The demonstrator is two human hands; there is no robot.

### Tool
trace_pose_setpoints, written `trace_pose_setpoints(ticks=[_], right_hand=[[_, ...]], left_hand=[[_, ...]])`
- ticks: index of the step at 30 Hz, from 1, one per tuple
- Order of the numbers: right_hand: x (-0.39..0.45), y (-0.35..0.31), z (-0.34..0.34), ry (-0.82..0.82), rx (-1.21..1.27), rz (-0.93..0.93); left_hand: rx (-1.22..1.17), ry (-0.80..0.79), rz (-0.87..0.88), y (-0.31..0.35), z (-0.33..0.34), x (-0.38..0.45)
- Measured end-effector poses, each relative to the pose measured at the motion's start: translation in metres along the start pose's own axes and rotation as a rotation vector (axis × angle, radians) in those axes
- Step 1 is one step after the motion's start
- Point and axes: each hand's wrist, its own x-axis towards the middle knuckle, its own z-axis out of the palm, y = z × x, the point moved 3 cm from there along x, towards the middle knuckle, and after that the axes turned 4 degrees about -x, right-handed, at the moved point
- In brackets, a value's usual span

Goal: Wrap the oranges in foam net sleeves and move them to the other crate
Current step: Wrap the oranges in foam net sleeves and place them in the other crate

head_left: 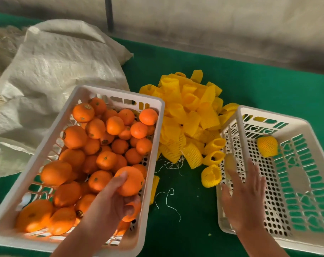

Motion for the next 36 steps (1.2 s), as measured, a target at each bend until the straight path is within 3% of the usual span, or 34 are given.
trace_pose_setpoints(ticks=[3,8,14,16,18,21,24,26,30,36], right_hand=[[0.007,-0.038,0.004,-0.018,0.131,-0.115],[0.047,-0.045,0.04,-0.411,0.132,0.106],[0.055,-0.026,0.068,-0.623,0.259,0.173],[0.054,-0.021,0.069,-0.596,0.343,0.193],[0.049,-0.023,0.053,-0.462,0.496,0.214],[0.036,-0.027,0.022,-0.283,0.828,0.243],[0.018,-0.035,-0.002,-0.405,1.288,0.34],[0.01,-0.041,-0.012,-0.521,1.422,0.363],[0.002,-0.051,-0.023,-0.608,1.479,0.328],[-0.004,-0.056,-0.04,-0.486,1.219,0.24]], left_hand=[[0.223,-0.012,0.133,0.001,0.01,-0.011],[0.619,0.052,0.337,0.004,0.038,-0.03],[0.778,-0.098,0.391,-0.011,0.061,-0.024],[0.918,-0.12,0.375,-0.017,0.069,-0.017],[1.043,-0.136,0.351,-0.023,0.073,-0.01],[1.057,-0.134,0.264,-0.029,0.075,-0.002],[0.945,-0.148,0.196,-0.031,0.075,-0.001],[0.854,-0.195,0.18,-0.03,0.078,-0.001],[0.727,-0.318,0.041,-0.029,0.084,-0.004],[0.939,-0.321,0.123,-0.029,0.084,-0.013]])
